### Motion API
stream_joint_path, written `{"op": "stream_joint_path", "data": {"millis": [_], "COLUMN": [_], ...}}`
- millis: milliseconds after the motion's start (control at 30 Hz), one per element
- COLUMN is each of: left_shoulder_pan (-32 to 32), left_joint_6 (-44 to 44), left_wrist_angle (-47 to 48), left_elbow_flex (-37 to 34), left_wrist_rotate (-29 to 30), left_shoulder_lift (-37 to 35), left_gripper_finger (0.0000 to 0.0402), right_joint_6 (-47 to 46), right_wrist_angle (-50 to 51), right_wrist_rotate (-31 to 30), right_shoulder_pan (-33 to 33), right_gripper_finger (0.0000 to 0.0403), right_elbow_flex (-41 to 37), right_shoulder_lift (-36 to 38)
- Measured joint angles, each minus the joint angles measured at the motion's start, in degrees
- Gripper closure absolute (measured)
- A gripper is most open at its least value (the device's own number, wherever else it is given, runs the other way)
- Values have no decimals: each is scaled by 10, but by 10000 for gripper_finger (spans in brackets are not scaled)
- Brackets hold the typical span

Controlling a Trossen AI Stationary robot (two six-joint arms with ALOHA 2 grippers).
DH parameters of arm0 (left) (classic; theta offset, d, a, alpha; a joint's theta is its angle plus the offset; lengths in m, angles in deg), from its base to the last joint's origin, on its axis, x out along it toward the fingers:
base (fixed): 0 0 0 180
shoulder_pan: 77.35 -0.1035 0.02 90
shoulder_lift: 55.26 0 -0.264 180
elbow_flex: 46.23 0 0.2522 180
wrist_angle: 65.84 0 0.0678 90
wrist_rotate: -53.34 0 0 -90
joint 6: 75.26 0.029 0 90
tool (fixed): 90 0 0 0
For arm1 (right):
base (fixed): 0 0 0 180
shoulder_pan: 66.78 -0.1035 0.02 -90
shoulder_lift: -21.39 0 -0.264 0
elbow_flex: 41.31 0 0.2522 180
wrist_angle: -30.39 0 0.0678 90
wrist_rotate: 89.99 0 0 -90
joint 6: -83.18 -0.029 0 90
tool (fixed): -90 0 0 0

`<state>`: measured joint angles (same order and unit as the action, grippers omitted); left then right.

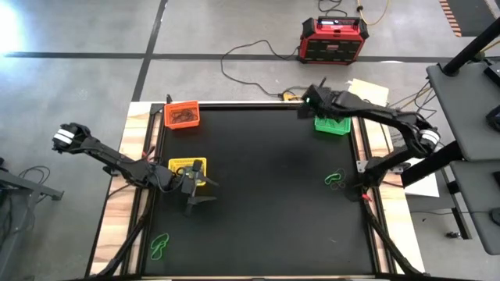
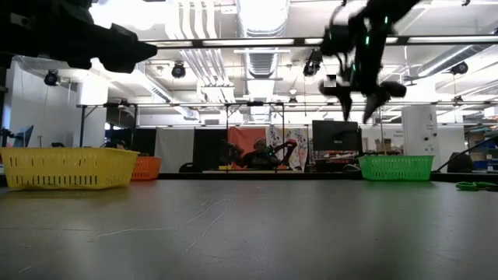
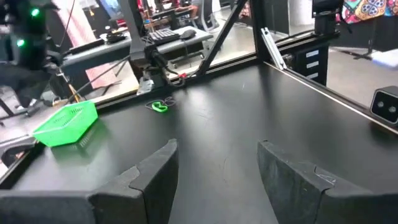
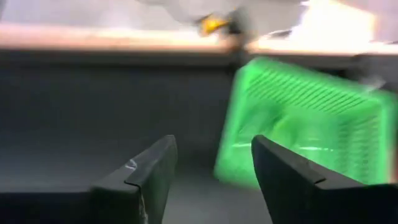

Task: Sort rubber bands into baskets
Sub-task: Put the green rubber band into the green bin

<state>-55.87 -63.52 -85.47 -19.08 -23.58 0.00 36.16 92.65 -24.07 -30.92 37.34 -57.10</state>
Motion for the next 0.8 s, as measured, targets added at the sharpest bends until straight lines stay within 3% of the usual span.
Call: {"op": "stream_joint_path", "data": {"millis": [200,300,433,567,800], "left_shoulder_pan": [0,0,0,0,0], "left_joint_6": [28,28,20,8,9], "left_wrist_angle": [-12,-26,-33,-41,-42], "left_elbow_flex": [0,0,0,0,0], "left_wrist_rotate": [0,0,-5,-5,-5], "left_shoulder_lift": [0,0,0,0,0], "left_gripper_finger": [201,201,201,201,201], "right_joint_6": [-112,-211,-326,-397,-433], "right_wrist_angle": [93,120,123,121,33], "right_wrist_rotate": [98,124,140,155,171], "right_shoulder_pan": [-215,-320,-413,-465,-469], "right_gripper_finger": [201,209,215,213,215], "right_elbow_flex": [-22,-70,-130,-171,-229], "right_shoulder_lift": [23,15,16,15,13]}}
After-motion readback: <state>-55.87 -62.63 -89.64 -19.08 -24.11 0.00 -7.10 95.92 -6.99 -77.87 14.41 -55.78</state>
